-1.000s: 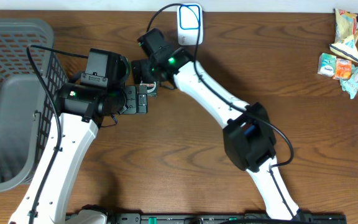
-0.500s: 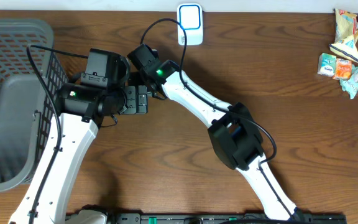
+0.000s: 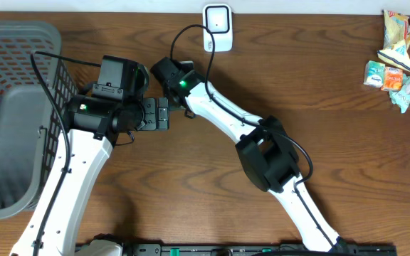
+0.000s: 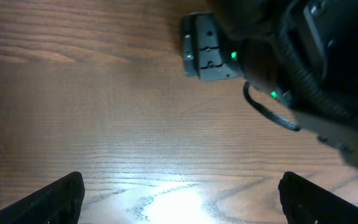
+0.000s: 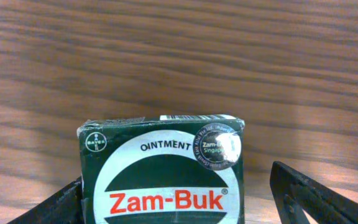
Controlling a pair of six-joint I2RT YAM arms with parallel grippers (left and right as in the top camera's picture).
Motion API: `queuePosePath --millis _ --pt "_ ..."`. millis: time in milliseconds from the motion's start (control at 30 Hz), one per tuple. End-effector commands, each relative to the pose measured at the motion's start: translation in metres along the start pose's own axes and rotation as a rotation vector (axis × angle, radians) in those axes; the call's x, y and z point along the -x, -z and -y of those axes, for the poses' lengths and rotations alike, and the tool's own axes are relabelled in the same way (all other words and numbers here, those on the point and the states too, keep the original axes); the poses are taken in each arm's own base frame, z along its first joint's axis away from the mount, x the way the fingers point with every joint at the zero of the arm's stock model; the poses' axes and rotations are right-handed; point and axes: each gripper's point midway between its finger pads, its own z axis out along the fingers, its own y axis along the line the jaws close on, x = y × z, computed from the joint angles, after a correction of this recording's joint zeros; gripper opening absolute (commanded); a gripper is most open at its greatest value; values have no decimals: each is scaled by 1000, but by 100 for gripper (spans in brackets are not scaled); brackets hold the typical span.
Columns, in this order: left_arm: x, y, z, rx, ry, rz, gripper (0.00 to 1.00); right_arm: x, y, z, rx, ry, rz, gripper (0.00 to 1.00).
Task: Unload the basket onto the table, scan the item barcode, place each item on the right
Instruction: 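Grasp the dark green Zam-Buk tin with the right gripper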
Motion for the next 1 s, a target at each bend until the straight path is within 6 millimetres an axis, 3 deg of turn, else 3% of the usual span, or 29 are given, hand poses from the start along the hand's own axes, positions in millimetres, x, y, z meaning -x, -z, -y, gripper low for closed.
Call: queuePosePath --millis 0,133,233,467,633,767,967 --pt "4 5 0 2 -6 18 98 9 -1 52 -154 -27 -2 84" --pt "4 5 0 2 -6 18 98 20 15 84 -183 -68 -30 83" --pt "4 5 0 2 -6 18 98 24 25 96 -156 -59 -59 82" --pt "4 5 0 2 -6 18 98 22 29 86 72 -68 -170 83" --pt "4 5 0 2 -6 18 98 22 27 100 67 -94 -195 83" --pt "4 5 0 2 -6 18 98 19 26 106 65 -103 -214 94" --pt "4 5 0 2 -6 18 98 19 26 106 64 -102 -217 98"
